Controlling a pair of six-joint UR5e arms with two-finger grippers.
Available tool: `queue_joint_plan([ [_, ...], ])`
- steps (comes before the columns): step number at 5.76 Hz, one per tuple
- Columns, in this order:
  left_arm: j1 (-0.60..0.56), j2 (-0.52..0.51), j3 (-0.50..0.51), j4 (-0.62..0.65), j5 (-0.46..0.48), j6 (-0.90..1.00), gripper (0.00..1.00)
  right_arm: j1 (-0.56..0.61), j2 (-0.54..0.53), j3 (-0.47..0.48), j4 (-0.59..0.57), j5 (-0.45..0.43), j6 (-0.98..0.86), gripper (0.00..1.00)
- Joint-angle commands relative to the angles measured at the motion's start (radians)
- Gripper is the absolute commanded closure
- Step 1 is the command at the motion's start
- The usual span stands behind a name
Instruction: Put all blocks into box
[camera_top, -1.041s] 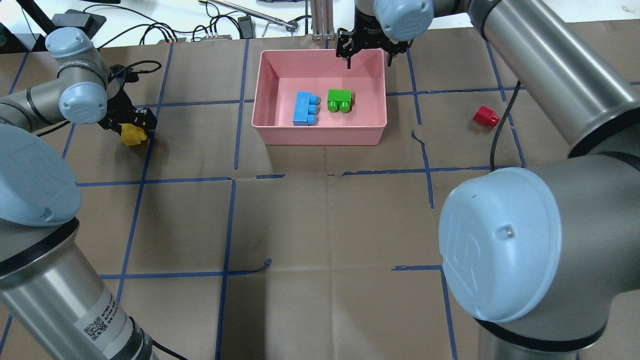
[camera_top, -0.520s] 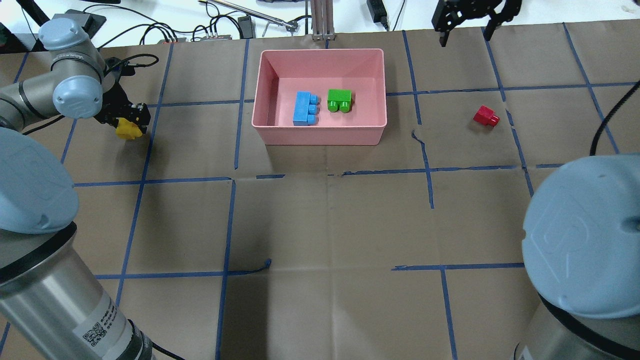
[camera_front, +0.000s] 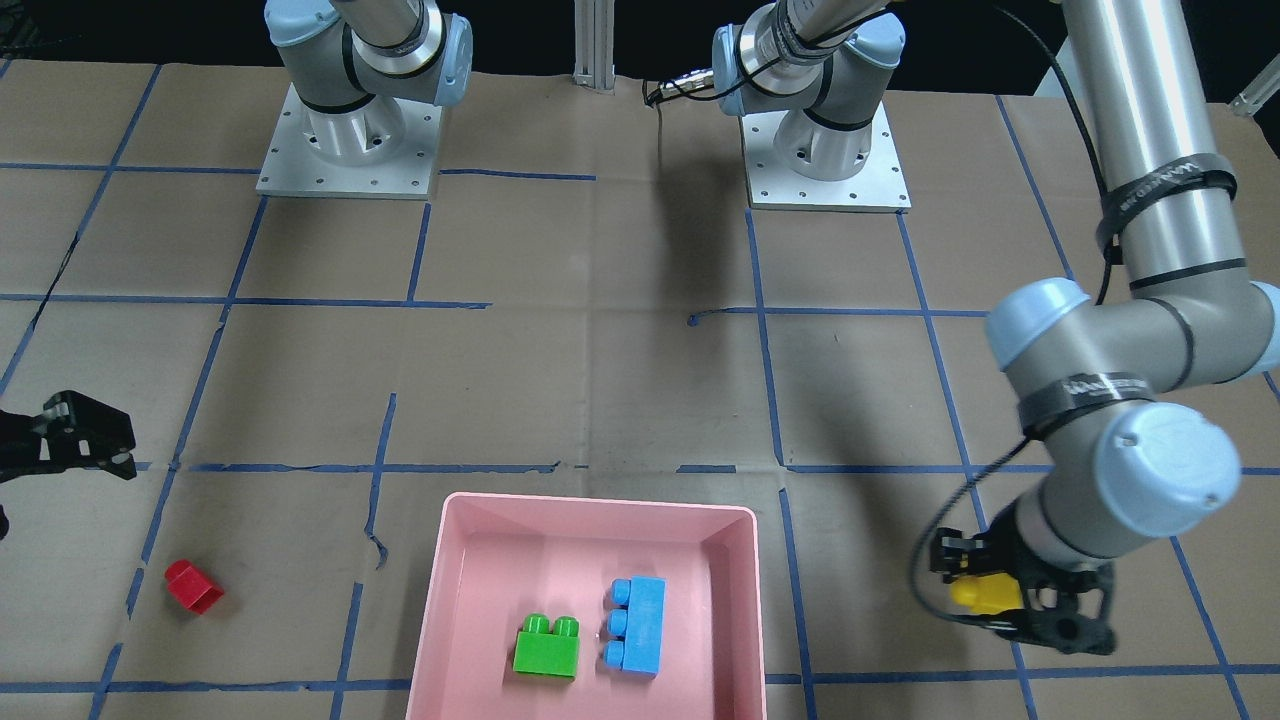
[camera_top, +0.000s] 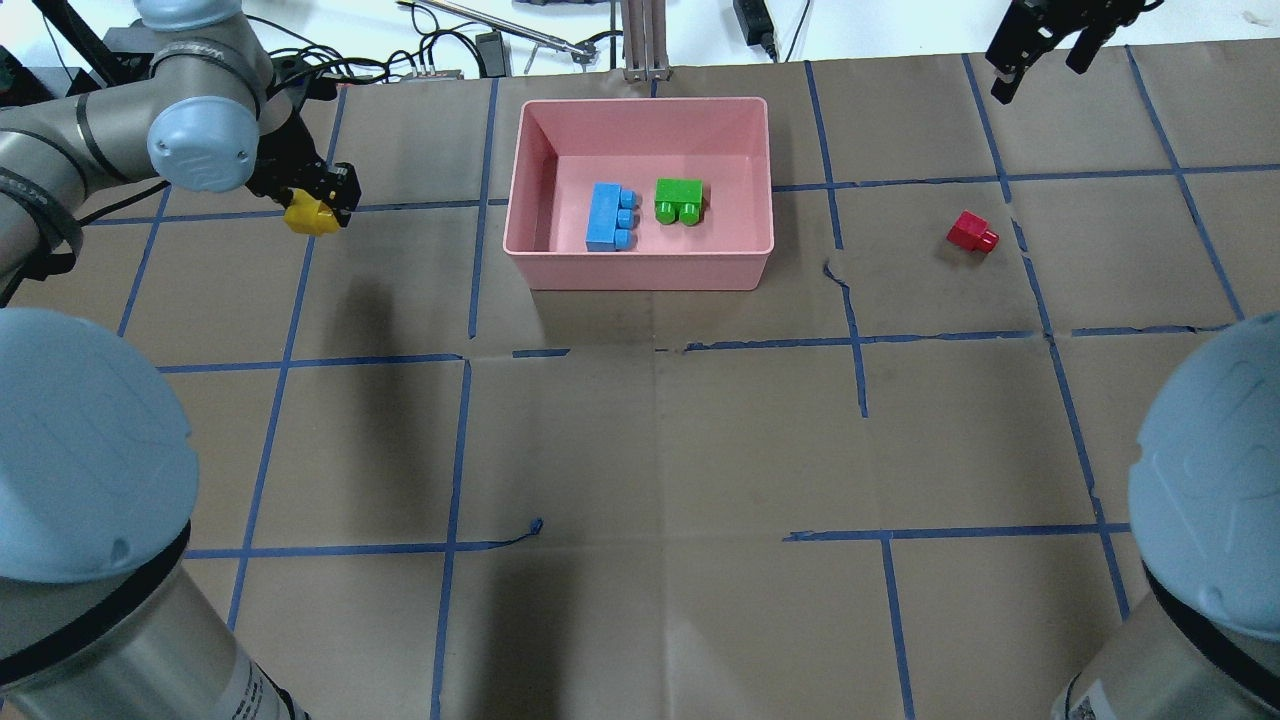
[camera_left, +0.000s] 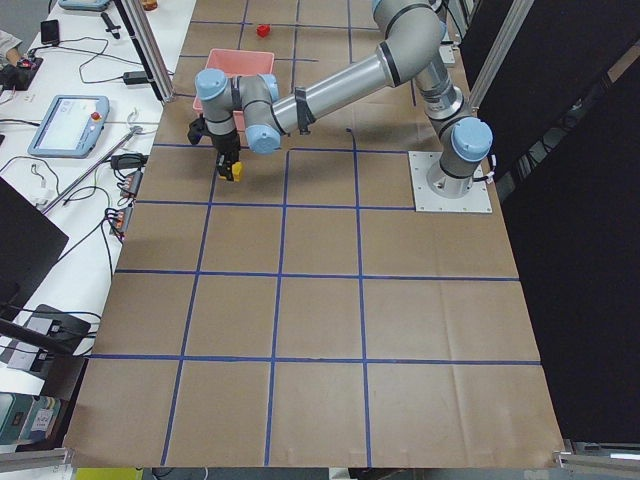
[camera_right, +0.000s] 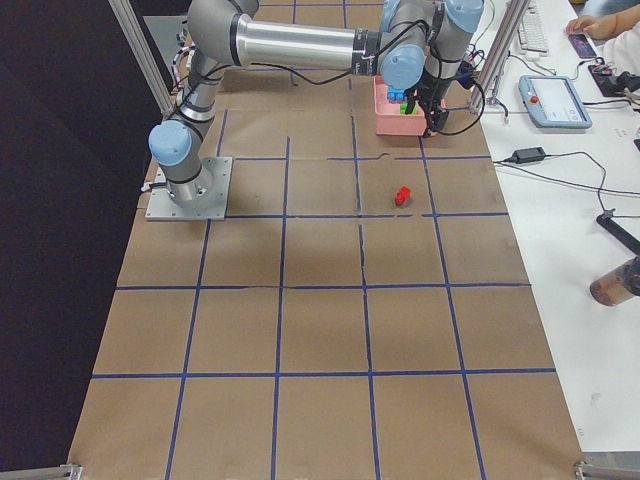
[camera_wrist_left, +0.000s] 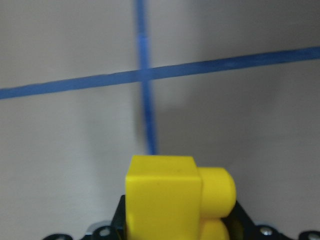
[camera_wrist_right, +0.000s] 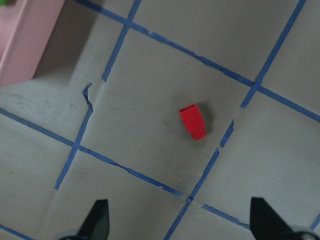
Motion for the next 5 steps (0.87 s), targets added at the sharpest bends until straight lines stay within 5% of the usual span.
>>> queue_joint_plan([
  [1,-0.169,-0.013,0.117,-0.035,-0.005,-0.04,0.96,-0.036,0.013,0.121,-0.088,0.001,-0.126,0.0],
  [3,-0.316,-0.096,0.252,-0.054,-0.016,-0.221,0.96,-0.036,0.078,0.325,-0.432,-0.003,-0.13,0.0],
  [5,-0.4,-0.198,0.259,-0.04,-0.015,-0.289,0.83,-0.036,0.146,0.349,-0.512,0.0,-0.149,0.0],
])
